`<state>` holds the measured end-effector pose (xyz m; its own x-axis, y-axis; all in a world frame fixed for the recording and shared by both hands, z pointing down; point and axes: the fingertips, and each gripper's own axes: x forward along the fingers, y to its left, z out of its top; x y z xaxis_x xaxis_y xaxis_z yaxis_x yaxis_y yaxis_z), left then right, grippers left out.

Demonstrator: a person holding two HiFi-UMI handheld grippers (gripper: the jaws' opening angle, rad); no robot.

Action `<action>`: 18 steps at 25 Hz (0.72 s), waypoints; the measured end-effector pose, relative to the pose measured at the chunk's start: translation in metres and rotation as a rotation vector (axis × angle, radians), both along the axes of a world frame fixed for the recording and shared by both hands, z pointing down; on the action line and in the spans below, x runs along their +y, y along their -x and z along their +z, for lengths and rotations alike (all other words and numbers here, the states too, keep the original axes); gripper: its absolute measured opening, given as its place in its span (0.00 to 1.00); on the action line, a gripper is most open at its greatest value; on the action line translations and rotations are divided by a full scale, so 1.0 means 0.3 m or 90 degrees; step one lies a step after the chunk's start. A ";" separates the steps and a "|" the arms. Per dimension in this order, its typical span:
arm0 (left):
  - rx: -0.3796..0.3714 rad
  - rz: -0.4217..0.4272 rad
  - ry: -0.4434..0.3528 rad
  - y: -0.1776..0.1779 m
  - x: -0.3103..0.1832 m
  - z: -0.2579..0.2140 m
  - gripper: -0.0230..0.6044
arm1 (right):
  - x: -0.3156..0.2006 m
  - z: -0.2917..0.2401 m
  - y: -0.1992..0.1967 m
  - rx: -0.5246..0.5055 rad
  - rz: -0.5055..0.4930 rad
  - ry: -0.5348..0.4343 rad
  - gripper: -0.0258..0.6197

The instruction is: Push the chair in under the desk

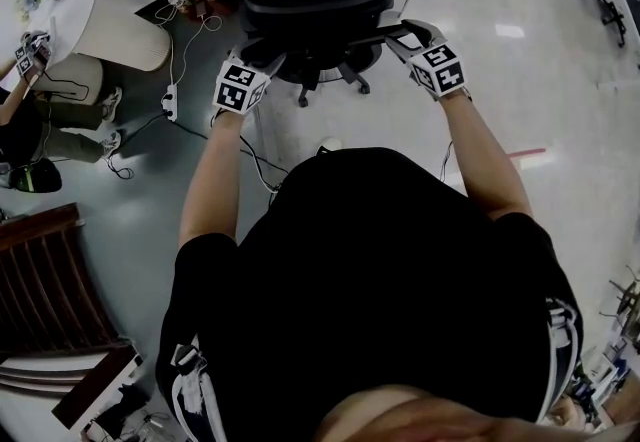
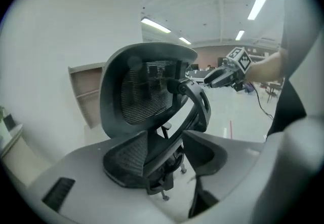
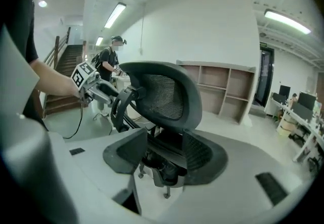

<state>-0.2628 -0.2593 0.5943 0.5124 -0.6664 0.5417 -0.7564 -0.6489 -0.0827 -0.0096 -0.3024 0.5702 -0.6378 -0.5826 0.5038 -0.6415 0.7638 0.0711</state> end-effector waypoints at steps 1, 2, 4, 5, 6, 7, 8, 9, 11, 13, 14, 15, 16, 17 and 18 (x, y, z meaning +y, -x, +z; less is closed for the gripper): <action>0.016 -0.011 0.002 0.002 0.006 -0.001 0.40 | 0.003 -0.008 -0.008 -0.015 0.013 0.003 0.36; 0.031 -0.021 0.002 0.006 0.011 -0.004 0.40 | 0.005 -0.016 -0.017 -0.027 0.025 0.005 0.35; 0.059 -0.042 -0.004 0.014 0.013 -0.016 0.39 | 0.005 -0.026 -0.034 -0.045 0.045 0.006 0.33; 0.074 -0.053 -0.008 0.019 0.011 -0.022 0.39 | 0.002 -0.027 -0.042 -0.051 0.053 0.006 0.31; 0.090 -0.064 -0.013 0.024 0.008 -0.029 0.39 | 0.001 -0.026 -0.050 -0.056 0.059 0.007 0.29; 0.106 -0.075 -0.017 0.029 0.005 -0.035 0.39 | 0.001 -0.024 -0.056 -0.060 0.064 0.008 0.27; 0.119 -0.085 -0.021 0.033 0.002 -0.042 0.38 | 0.002 -0.022 -0.060 -0.064 0.067 0.010 0.26; 0.129 -0.093 -0.024 0.037 0.001 -0.047 0.37 | 0.003 -0.021 -0.063 -0.067 0.070 0.011 0.24; 0.139 -0.103 -0.029 0.040 -0.001 -0.056 0.35 | 0.008 -0.022 -0.065 -0.072 0.073 0.012 0.22; 0.145 -0.104 -0.031 0.038 -0.001 -0.059 0.34 | 0.009 -0.026 -0.064 -0.075 0.076 0.010 0.18; 0.146 -0.105 -0.033 0.036 -0.001 -0.060 0.33 | 0.008 -0.028 -0.063 -0.077 0.077 0.008 0.16; 0.148 -0.105 -0.034 0.035 0.000 -0.060 0.32 | 0.008 -0.029 -0.061 -0.079 0.077 0.007 0.15; 0.149 -0.106 -0.036 0.035 0.002 -0.061 0.31 | 0.009 -0.030 -0.060 -0.080 0.077 0.008 0.14; 0.150 -0.107 -0.036 0.035 0.005 -0.061 0.30 | 0.010 -0.030 -0.058 -0.081 0.077 0.009 0.14; 0.149 -0.109 -0.036 0.036 0.008 -0.060 0.29 | 0.012 -0.030 -0.058 -0.082 0.076 0.011 0.14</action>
<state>-0.2738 -0.2568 0.5762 0.4963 -0.7796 0.3819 -0.8575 -0.5090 0.0752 0.0077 -0.2989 0.5613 -0.6248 -0.6498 0.4329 -0.7308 0.6819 -0.0310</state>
